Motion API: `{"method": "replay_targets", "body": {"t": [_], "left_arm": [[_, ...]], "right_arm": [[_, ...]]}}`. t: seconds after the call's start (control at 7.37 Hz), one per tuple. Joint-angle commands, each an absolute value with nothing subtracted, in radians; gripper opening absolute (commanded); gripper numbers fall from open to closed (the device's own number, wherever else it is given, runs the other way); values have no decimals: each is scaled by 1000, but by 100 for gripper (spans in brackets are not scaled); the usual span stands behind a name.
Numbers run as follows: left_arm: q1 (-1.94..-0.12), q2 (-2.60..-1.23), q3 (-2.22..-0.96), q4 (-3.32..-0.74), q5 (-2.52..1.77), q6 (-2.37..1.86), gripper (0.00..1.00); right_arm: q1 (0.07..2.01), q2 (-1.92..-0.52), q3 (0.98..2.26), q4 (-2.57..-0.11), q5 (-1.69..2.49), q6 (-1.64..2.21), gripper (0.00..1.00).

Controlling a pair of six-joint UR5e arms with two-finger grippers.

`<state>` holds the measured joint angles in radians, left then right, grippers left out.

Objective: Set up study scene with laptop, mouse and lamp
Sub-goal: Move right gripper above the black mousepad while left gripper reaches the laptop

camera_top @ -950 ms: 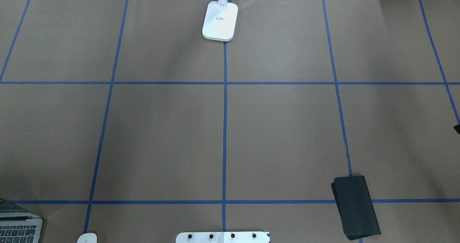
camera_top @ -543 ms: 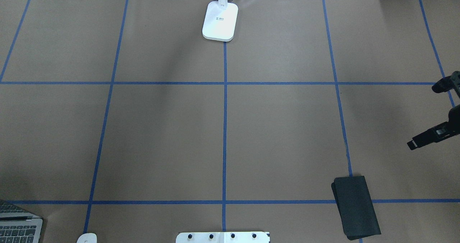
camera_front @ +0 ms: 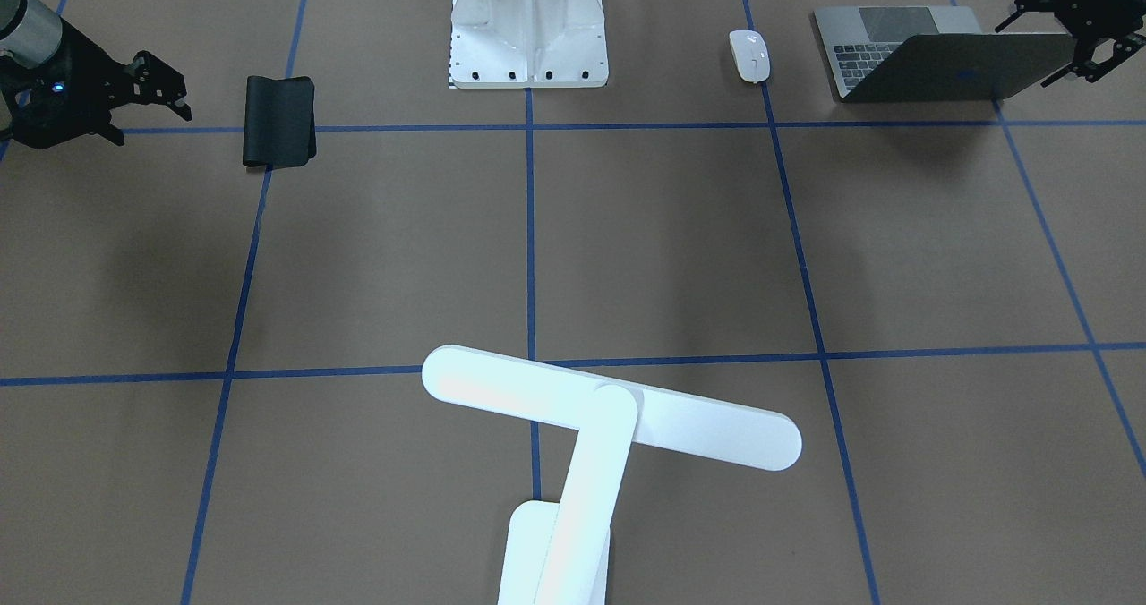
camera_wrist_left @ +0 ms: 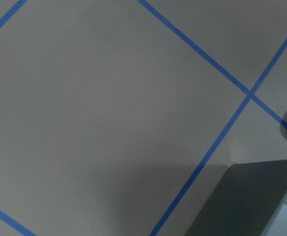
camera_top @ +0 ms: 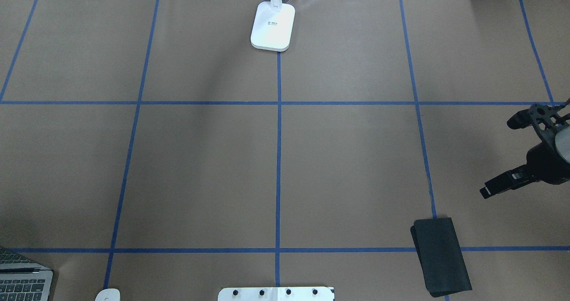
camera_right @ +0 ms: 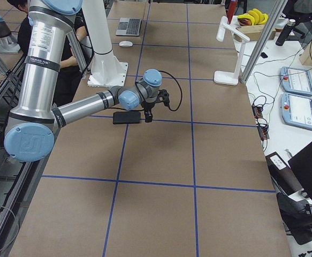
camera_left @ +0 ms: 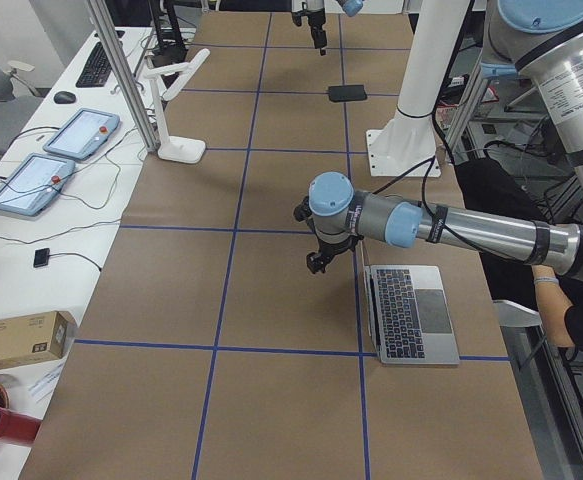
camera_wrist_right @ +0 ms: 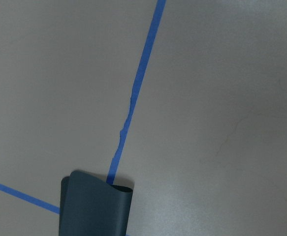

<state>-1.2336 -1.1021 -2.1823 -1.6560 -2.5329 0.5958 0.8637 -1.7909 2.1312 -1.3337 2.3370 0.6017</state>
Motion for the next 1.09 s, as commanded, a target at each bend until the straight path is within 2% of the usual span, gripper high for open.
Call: {"method": "replay_targets", "body": {"t": [0.0,0.95], "left_arm": [[-1184,-1088,-2191,-1658,-2534,606,100],[-1120,-1088,-2186,-1658,-2520,644,100]], "right_arm": [[847,-1776,2132,-1333,2333,607,100],[831,-1720,2143,-1335,2342,615,100]]}}
